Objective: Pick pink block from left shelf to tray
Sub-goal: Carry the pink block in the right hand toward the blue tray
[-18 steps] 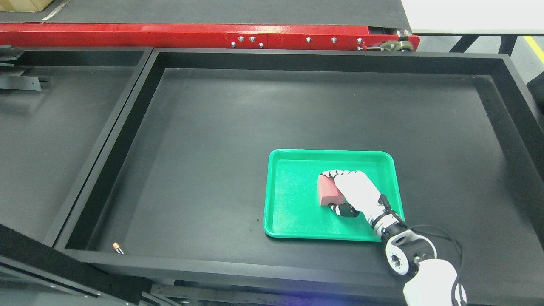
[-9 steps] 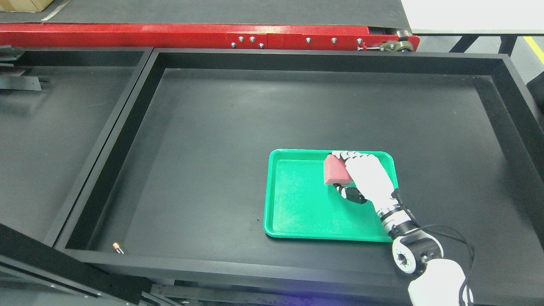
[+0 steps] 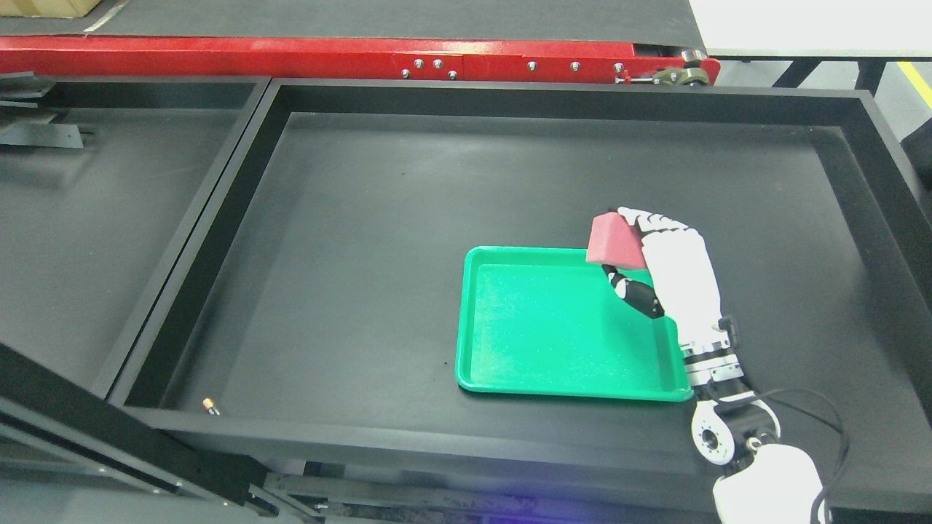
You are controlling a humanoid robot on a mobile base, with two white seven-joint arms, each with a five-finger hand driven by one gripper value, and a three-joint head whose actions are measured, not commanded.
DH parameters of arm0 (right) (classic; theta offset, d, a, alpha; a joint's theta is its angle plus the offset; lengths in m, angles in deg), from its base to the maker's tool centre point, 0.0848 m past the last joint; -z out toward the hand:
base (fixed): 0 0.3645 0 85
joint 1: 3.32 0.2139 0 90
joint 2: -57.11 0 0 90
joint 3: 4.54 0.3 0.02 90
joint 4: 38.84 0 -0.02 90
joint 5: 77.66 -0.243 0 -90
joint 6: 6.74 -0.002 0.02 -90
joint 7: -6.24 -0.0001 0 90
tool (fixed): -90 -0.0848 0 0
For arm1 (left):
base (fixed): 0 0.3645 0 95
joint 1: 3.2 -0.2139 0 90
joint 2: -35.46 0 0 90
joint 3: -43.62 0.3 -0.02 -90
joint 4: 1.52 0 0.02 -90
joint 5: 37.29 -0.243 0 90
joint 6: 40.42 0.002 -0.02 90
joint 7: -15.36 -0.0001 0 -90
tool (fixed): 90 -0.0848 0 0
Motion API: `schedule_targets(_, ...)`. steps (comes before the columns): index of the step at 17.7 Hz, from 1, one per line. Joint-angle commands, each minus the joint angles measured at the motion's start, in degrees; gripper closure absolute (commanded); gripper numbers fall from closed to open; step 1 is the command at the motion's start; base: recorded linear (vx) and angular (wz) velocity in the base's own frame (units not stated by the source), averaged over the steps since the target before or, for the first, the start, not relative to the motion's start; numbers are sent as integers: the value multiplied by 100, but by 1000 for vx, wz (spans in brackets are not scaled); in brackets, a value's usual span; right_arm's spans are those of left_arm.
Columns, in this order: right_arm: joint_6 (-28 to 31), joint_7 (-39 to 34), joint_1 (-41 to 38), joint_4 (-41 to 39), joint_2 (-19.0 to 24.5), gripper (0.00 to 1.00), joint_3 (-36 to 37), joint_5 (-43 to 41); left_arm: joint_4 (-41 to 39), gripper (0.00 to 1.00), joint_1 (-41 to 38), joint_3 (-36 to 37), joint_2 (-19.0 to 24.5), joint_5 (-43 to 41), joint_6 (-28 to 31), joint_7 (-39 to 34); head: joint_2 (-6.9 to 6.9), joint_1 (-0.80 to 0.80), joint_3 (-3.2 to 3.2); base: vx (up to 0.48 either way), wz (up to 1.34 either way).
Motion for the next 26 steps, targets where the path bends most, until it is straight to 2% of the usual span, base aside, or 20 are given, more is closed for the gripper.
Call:
schedule_targets(1,-8,832,-19,-348,-100,96,76,-195,-100,0,167,0,100,0,-2,-5,0,0,0,-99,57)
schedule_targets(11,-8,823,-98,-365,-100,96,5,-291,-100,0,167,0,100,0,-2,-5,0,0,0,-140,233)
schedule_targets(26,-166,788,-90,-365,-100,96,-126,-485,-100,0,175,0,100,0,-2,-5,0,0,0,-164,844)
